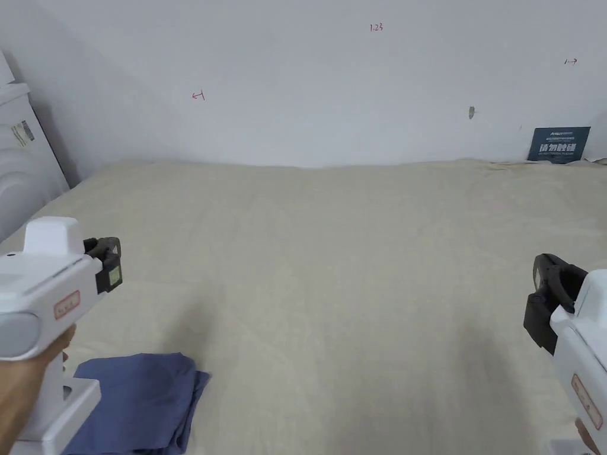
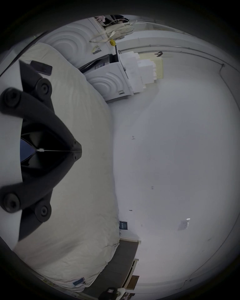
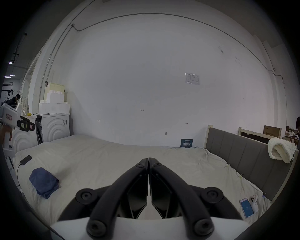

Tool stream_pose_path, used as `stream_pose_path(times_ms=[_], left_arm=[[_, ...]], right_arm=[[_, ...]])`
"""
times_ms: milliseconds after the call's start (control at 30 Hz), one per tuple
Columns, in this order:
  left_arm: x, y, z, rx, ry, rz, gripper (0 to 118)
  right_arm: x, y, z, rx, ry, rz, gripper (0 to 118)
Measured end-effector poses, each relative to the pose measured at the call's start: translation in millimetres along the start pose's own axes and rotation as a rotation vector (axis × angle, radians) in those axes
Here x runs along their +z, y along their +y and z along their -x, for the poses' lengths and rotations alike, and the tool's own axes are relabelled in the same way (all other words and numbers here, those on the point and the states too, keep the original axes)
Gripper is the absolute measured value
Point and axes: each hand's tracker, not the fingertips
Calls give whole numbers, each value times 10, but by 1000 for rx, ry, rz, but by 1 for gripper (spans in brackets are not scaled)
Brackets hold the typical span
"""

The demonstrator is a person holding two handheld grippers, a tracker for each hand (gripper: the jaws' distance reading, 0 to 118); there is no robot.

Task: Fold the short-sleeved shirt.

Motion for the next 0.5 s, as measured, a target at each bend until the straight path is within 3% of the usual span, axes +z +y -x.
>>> stream_pose_path(times_ms=[500], left_arm=[[200,-584,-1172,-42,-39,-247,0]], right_arm=[[42,-161,-52,-37,-40,-31,0]])
